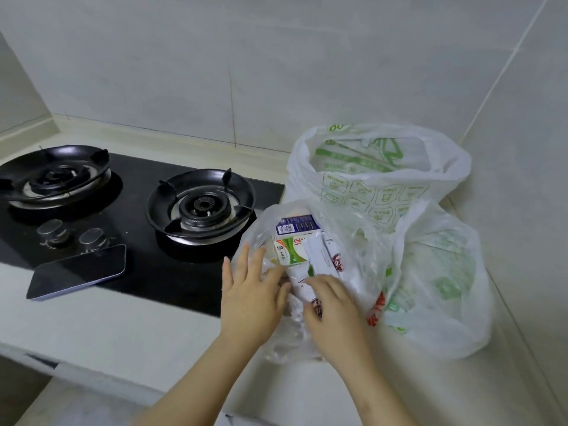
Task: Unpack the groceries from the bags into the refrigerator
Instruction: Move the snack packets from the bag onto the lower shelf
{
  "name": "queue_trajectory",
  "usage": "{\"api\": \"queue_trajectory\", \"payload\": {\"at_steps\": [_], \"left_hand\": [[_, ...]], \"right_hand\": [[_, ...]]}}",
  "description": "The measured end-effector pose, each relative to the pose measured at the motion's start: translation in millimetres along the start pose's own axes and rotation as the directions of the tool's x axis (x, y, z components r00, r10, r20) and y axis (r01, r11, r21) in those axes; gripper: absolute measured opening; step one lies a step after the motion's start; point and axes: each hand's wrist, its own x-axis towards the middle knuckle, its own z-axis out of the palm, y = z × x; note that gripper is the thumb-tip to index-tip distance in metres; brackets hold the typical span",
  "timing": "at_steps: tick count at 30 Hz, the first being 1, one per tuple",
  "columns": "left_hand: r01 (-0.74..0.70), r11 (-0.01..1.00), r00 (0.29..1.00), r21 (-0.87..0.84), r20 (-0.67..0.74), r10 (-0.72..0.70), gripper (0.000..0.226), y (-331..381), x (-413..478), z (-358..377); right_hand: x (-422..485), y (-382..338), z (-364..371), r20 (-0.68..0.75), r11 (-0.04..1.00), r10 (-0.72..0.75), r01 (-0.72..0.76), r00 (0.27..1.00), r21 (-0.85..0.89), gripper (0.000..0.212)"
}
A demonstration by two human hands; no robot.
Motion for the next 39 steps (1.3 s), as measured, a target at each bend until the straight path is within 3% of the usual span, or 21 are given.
{"api": "queue_trajectory", "payload": {"at_steps": [3,9,13,17,23,29,33,39], "left_hand": [[0.038,0.999,0.999,0.031,-0.02,-0.038,0.03,-4.0,6.7,9.3],[0.08,0.992,0.99,0.099,0.106,-0.09,0.056,-16.8,19.2,20.7],[0.116,0.991,0.972,0.071,0.198,-0.128,0.063,-26.4,25.0,29.7],[0.151,0.987,0.967,-0.047,0.216,-0.138,0.064,-33.2,27.1,32.5],[0.162,0.986,0.923,-0.041,0.36,-0.137,0.088,-48.8,33.5,21.3],[0.088,0.996,0.902,-0.016,0.425,-0.073,0.079,-59.2,36.6,16.7],[0.054,0.999,0.902,-0.007,0.43,-0.046,0.064,-53.1,41.2,15.0],[0.049,0.998,0.899,-0.049,0.437,-0.023,0.048,-54.9,46.5,12.1]], "right_hand": [[11.5,5.3,11.8,0.031,0.981,-0.05,0.055,0.998,-0.189,0.042],[21.6,9.2,27.4,0.122,0.938,-0.022,0.063,0.992,-0.341,0.056],[29.5,3.4,33.9,0.045,0.919,-0.035,0.05,0.998,-0.391,0.073],[34.5,-1.1,46.0,0.006,0.897,-0.149,0.138,0.989,-0.42,0.064],[37.3,-6.1,68.2,0.005,0.899,-0.052,0.049,0.999,-0.436,0.058],[39.6,-9.7,78.2,0.0,0.865,0.049,-0.042,0.999,-0.5,0.077],[46.1,-13.3,81.6,-0.008,0.856,0.098,-0.089,0.995,-0.51,0.075],[45.7,-8.7,84.6,-0.087,0.85,0.062,-0.098,0.994,-0.517,0.072]]}}
